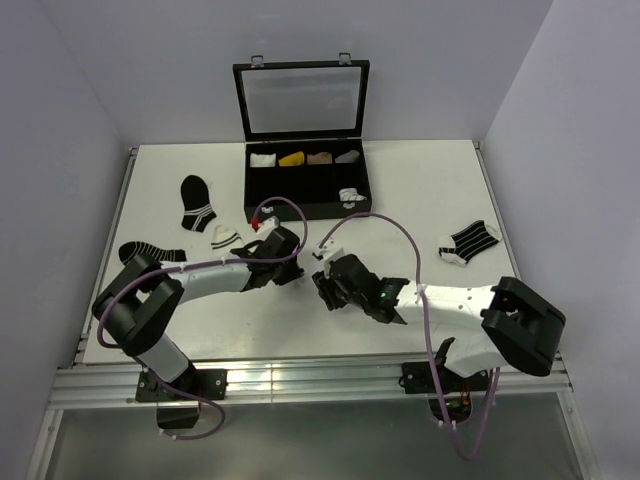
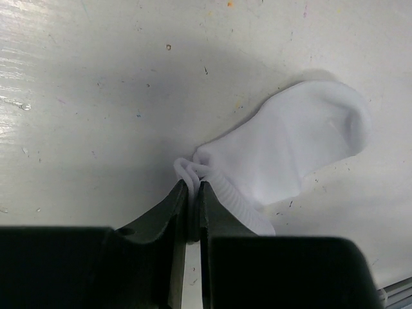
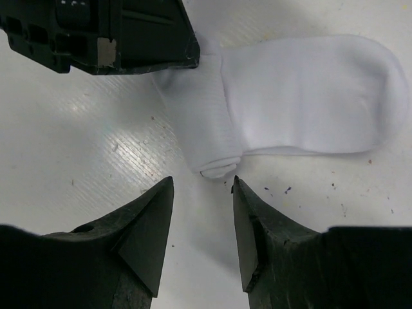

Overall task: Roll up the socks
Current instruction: Roll the sock at the center of the board.

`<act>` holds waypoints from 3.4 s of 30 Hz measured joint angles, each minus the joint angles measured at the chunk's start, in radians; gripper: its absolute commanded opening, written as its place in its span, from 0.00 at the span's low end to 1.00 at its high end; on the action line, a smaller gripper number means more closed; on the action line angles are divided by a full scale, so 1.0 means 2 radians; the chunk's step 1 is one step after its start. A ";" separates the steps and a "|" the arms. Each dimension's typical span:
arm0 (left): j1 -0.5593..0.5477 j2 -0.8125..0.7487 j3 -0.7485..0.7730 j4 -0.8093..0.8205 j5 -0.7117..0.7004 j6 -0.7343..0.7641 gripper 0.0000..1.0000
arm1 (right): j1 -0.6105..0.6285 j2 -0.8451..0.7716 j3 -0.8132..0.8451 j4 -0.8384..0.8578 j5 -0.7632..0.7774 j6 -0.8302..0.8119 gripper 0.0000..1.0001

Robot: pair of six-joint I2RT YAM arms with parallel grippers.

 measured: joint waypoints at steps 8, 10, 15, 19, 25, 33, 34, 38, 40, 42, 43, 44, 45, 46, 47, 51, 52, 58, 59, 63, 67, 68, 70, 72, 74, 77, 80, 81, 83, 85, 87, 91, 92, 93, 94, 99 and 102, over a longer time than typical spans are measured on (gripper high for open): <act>0.000 0.002 0.000 0.000 0.002 0.003 0.14 | 0.024 0.033 0.009 0.017 0.026 -0.021 0.51; 0.000 0.002 0.000 0.000 0.003 0.003 0.14 | 0.028 0.035 0.014 0.019 0.034 -0.025 0.51; 0.000 0.002 0.000 0.000 0.004 0.003 0.14 | 0.035 0.038 0.023 0.026 0.050 -0.033 0.52; 0.000 0.002 0.000 0.000 0.006 0.003 0.14 | 0.037 0.061 0.036 0.028 0.056 -0.037 0.54; 0.008 0.005 0.000 0.000 0.012 0.003 0.16 | 0.040 0.107 0.055 0.024 0.059 -0.036 0.52; 0.012 0.007 0.000 0.000 0.012 -0.003 0.29 | 0.046 0.122 0.063 0.023 0.075 -0.021 0.04; 0.013 0.007 -0.001 0.000 0.012 -0.006 0.31 | 0.047 0.122 0.063 0.023 0.076 -0.019 0.00; 0.015 -0.002 -0.015 0.009 0.009 -0.019 0.57 | 0.043 0.119 0.061 0.024 0.072 -0.016 0.00; 0.016 -0.014 -0.029 0.009 0.006 -0.027 0.67 | 0.032 0.113 0.055 0.027 0.055 -0.008 0.00; 0.017 -0.035 -0.044 0.014 0.002 -0.039 0.76 | 0.014 0.102 0.047 0.031 0.027 0.000 0.00; 0.018 -0.046 -0.051 0.014 0.001 -0.042 0.78 | 0.005 0.096 0.042 0.033 0.012 0.005 0.00; 0.018 -0.057 -0.059 0.015 -0.003 -0.046 0.80 | -0.008 0.091 0.037 0.036 -0.008 0.009 0.00; 0.019 -0.067 -0.066 0.016 -0.006 -0.051 0.80 | -0.018 0.087 0.032 0.039 -0.025 0.013 0.00; 0.020 -0.077 -0.073 0.016 -0.009 -0.054 0.81 | -0.031 0.083 0.028 0.042 -0.046 0.019 0.00; 0.021 -0.086 -0.080 0.019 -0.011 -0.058 0.81 | -0.045 0.080 0.024 0.046 -0.069 0.024 0.00; 0.021 -0.109 -0.101 0.042 -0.015 -0.068 0.81 | -0.096 0.078 0.012 0.065 -0.153 0.048 0.00; 0.021 -0.111 -0.105 0.050 -0.014 -0.068 0.81 | -0.110 0.078 0.007 0.072 -0.176 0.055 0.00; 0.017 -0.104 -0.110 0.089 -0.009 -0.071 0.79 | -0.188 0.098 -0.016 0.124 -0.296 0.108 0.00; 0.014 -0.100 -0.110 0.096 -0.008 -0.071 0.79 | -0.200 0.105 -0.018 0.134 -0.314 0.118 0.00; 0.007 -0.082 -0.110 0.115 -0.003 -0.071 0.78 | -0.236 0.133 -0.025 0.167 -0.370 0.150 0.00; 0.005 -0.065 -0.110 0.126 0.005 -0.071 0.77 | -0.264 0.165 -0.025 0.199 -0.417 0.181 0.00; 0.004 -0.061 -0.110 0.129 0.006 -0.071 0.77 | -0.270 0.173 -0.026 0.208 -0.429 0.189 0.00; 0.003 -0.055 -0.110 0.136 0.009 -0.070 0.77 | -0.282 0.188 -0.026 0.223 -0.450 0.202 0.00; 0.003 -0.049 -0.109 0.144 0.010 -0.070 0.76 | -0.290 0.201 -0.026 0.234 -0.466 0.214 0.00; 0.002 -0.042 -0.106 0.152 0.012 -0.068 0.75 | -0.296 0.211 -0.025 0.242 -0.478 0.223 0.00; 0.001 -0.027 -0.097 0.163 0.015 -0.066 0.74 | -0.300 0.220 -0.022 0.245 -0.489 0.230 0.00; 0.001 -0.010 -0.085 0.173 0.019 -0.064 0.72 | -0.302 0.226 -0.018 0.244 -0.495 0.236 0.03; 0.001 -0.004 -0.081 0.175 0.020 -0.063 0.71 | -0.303 0.227 -0.017 0.242 -0.496 0.237 0.04; 0.001 0.005 -0.074 0.179 0.022 -0.061 0.68 | -0.304 0.228 -0.015 0.238 -0.497 0.237 0.09; 0.001 0.016 -0.066 0.183 0.025 -0.060 0.65 | -0.304 0.228 -0.012 0.230 -0.495 0.237 0.13; 0.001 0.027 -0.057 0.185 0.028 -0.059 0.61 | -0.304 0.227 -0.009 0.221 -0.493 0.237 0.18; 0.001 0.045 -0.044 0.187 0.032 -0.057 0.49 | -0.304 0.210 -0.007 0.194 -0.472 0.224 0.28; 0.000 0.047 -0.041 0.186 0.033 -0.057 0.48 | -0.304 0.204 -0.007 0.184 -0.462 0.218 0.30; 0.000 0.050 -0.038 0.184 0.032 -0.057 0.47 | -0.303 0.195 -0.007 0.172 -0.450 0.212 0.31; 0.000 0.052 -0.035 0.182 0.032 -0.057 0.45 | -0.302 0.187 -0.008 0.161 -0.440 0.206 0.32; -0.005 0.059 -0.014 0.151 0.030 -0.052 0.45 | -0.270 0.101 -0.011 0.079 -0.336 0.169 0.37; -0.007 0.059 -0.005 0.133 0.027 -0.048 0.44 | -0.234 0.029 -0.011 0.034 -0.253 0.142 0.40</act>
